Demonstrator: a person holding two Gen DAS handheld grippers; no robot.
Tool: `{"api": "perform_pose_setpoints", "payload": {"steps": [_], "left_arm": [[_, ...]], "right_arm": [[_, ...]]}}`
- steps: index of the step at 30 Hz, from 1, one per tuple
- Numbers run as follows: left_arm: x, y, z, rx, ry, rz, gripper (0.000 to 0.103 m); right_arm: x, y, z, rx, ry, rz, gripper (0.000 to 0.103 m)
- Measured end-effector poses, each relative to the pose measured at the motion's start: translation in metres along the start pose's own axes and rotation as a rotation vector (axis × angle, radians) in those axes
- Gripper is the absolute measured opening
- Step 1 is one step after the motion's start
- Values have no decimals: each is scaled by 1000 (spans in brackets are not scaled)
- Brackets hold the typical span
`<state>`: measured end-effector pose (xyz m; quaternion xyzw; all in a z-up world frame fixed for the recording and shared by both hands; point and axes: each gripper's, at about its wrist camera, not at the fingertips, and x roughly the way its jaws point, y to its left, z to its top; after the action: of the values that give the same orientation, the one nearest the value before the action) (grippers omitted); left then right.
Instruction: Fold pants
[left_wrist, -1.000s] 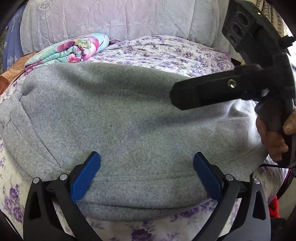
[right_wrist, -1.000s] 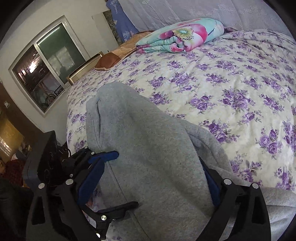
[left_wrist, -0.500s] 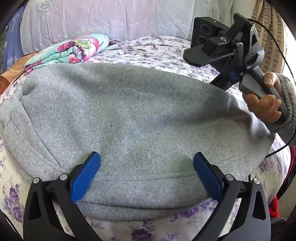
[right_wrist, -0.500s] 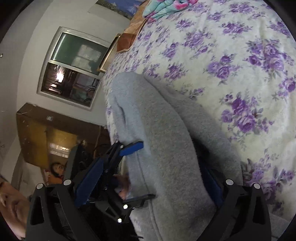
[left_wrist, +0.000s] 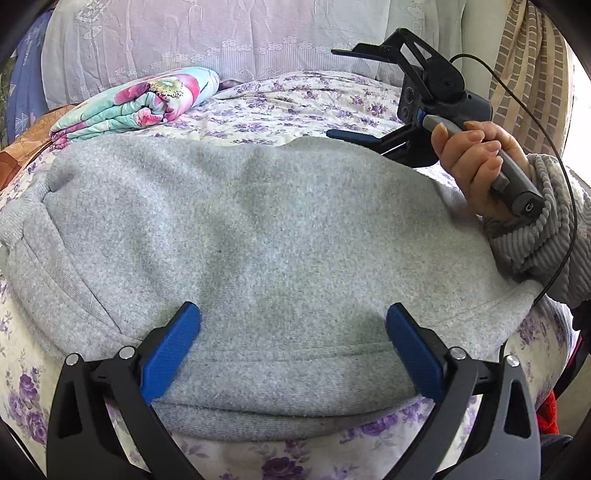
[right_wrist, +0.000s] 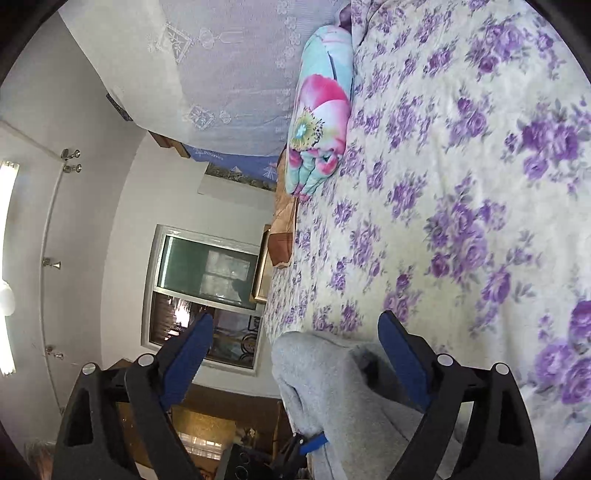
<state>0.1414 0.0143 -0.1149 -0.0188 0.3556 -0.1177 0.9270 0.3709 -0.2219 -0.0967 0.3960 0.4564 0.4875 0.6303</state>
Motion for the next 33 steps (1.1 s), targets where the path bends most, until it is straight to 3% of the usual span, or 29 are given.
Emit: {"api": "perform_pose_setpoints", "payload": {"steps": [3, 9, 11, 13, 14, 15, 17, 18, 20, 21, 25, 27, 30, 33], "left_arm": [[0, 0, 0, 0, -1, -1, 98], [-1, 0, 0, -4, -4, -4, 98], [-2, -1, -1, -3, -4, -3, 98], [-2, -1, 0, -3, -4, -3, 98], [-2, -1, -1, -3, -4, -2, 98], [-2, -1, 0, -3, -4, -1, 98], [-1, 0, 0, -3, -4, -1, 98], [-1, 1, 0, -2, -5, -3, 98], [-1, 1, 0, -5, -6, -7, 98], [-1, 1, 0, -5, -7, -8, 98], [-1, 1, 0, -7, -8, -10, 98], [-1, 1, 0, -8, -8, -10, 98], [-1, 1, 0, -8, -8, -10, 98], [0, 1, 0, -8, -8, -10, 98]], "right_arm": [[-5, 17, -10, -77, 59, -73, 89], [23, 61, -51, -180, 231, -14, 90], [46, 56, -55, -177, 255, -112, 90], [68, 35, -47, -200, 227, -290, 86], [72, 26, -41, -238, 201, -377, 79], [74, 18, -34, -238, 186, -404, 62], [59, 12, -21, -143, 144, -286, 59], [47, 20, -18, -165, 114, -259, 61], [31, 36, -13, -254, 94, -306, 75], [29, 38, -11, -268, 115, -335, 82], [34, 11, -13, -219, 286, -422, 82], [35, 3, -20, -214, 362, -379, 83], [24, 12, -26, -223, 410, -285, 84], [19, 39, -46, -336, 501, -226, 84]]}}
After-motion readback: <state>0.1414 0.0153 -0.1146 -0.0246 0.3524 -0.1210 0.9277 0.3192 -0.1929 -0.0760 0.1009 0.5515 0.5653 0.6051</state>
